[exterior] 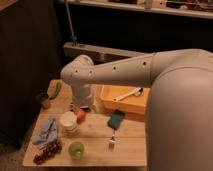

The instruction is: Stack cups on top of each other

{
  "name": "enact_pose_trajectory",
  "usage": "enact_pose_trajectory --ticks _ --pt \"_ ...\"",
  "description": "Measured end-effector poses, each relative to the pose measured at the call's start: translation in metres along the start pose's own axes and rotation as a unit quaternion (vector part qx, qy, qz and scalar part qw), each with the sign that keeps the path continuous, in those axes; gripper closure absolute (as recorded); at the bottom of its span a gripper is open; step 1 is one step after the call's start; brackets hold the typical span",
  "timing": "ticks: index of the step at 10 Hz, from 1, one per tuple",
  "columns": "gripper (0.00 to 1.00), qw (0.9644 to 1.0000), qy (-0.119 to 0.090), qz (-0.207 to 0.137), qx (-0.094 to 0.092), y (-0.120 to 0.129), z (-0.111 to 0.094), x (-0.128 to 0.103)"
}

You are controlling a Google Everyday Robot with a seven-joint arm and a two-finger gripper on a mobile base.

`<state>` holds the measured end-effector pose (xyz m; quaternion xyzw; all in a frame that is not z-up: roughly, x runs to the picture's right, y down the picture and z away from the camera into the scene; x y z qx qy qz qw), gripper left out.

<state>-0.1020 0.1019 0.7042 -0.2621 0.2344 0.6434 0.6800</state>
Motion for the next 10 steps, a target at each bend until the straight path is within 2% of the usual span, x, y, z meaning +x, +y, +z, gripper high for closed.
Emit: enact_pose_trajectory --ticks 4,5,6,7,8,9,10 --pt "0.35 1.0000 0.003 -0.001 -0.002 0.000 0.000 0.001" --pt "0.35 0.9998 0.007 -0.005 -0.016 0.000 0.002 0.005" --pt "0.35 0.9987 0.015 -0.013 -0.047 -0.003 0.002 0.014" --pt "0.35 0.9951 0.027 -0.020 -0.093 -0.015 0.003 0.026" --pt "0.35 0.9922 0.035 -0.027 -0.117 -0.022 0.004 0.037" --pt "0.35 0.9903 0.042 -0.032 -0.128 -0.025 0.004 0.045" --pt "0.35 0.9898 0.045 -0.037 -0.130 -0.026 0.004 0.053"
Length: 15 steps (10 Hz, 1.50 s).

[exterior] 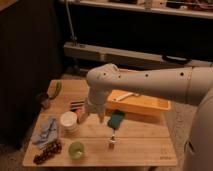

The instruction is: Stack cups on top of each other

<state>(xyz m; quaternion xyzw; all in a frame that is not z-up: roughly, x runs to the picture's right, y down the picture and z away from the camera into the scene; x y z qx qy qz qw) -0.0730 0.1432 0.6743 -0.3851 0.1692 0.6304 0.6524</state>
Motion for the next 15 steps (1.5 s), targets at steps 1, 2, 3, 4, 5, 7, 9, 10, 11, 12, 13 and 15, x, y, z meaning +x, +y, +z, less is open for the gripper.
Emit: enact_pose_trajectory --ticks 1,2,3,4,5,7,9,10,11,12,13,15 --pt "0.35 1.0000 0.001 -0.002 0.000 0.001 0.001 0.000" --pt "0.35 1.0000 0.001 -0.002 0.000 0.002 0.001 0.000" --pt "0.35 1.0000 0.001 -0.002 0.001 0.001 0.001 0.000" --pt "0.35 1.0000 0.001 -0.001 0.000 0.001 0.001 0.000" --pt "0.35 1.0000 0.001 -0.002 0.000 0.002 0.002 0.000" --pt "0.35 0.9995 -0.011 -0.009 -0.027 -0.003 0.015 0.009" --pt "0.35 0.9986 -0.008 -0.021 -0.048 -0.008 0.034 0.019" --pt "0.35 0.9980 -0.004 -0.028 -0.057 -0.011 0.043 0.027" --pt "0.35 0.9976 0.001 -0.032 -0.062 -0.016 0.054 0.033" --pt "0.35 0.9971 0.006 -0.039 -0.066 -0.017 0.064 0.038" --pt "0.35 0.9960 0.014 -0.052 -0.071 -0.020 0.078 0.046" --pt "0.35 0.9932 0.027 -0.077 -0.083 -0.024 0.096 0.057"
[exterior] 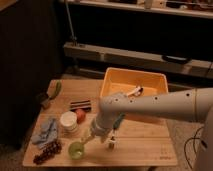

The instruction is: Stack cups on top of each other

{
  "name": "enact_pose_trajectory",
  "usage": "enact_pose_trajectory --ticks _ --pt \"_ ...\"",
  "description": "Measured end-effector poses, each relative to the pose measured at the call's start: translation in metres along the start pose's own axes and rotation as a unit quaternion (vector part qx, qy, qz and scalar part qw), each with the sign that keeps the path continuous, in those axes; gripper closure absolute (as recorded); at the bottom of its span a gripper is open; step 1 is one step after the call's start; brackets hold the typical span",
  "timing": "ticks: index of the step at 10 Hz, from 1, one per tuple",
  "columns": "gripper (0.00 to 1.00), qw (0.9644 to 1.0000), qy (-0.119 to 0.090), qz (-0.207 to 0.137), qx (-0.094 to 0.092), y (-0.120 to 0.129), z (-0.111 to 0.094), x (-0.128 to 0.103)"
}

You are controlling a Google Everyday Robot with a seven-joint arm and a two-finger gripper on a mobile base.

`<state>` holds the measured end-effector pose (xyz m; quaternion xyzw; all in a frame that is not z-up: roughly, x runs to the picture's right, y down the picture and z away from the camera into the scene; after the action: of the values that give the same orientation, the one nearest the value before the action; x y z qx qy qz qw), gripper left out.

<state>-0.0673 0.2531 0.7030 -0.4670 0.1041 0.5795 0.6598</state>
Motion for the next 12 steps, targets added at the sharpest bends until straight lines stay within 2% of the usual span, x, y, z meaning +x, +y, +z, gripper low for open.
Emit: enact_pose_trajectory --ticks 1,3,6,8,12 --pt "0.35 0.9999 0.007 -0.013 -0.007 0.000 0.009 0.003" --pt "0.35 0.9990 0.011 -0.036 -0.023 0.003 0.014 0.006" --pt "0.35 0.9972 0.017 -0.065 -0.031 0.017 0.015 0.010" --pt "0.35 0.9965 0.019 -0.078 -0.023 0.025 0.018 0.009" --pt "0.35 0.9954 0.029 -0.089 0.019 0.029 0.042 0.000"
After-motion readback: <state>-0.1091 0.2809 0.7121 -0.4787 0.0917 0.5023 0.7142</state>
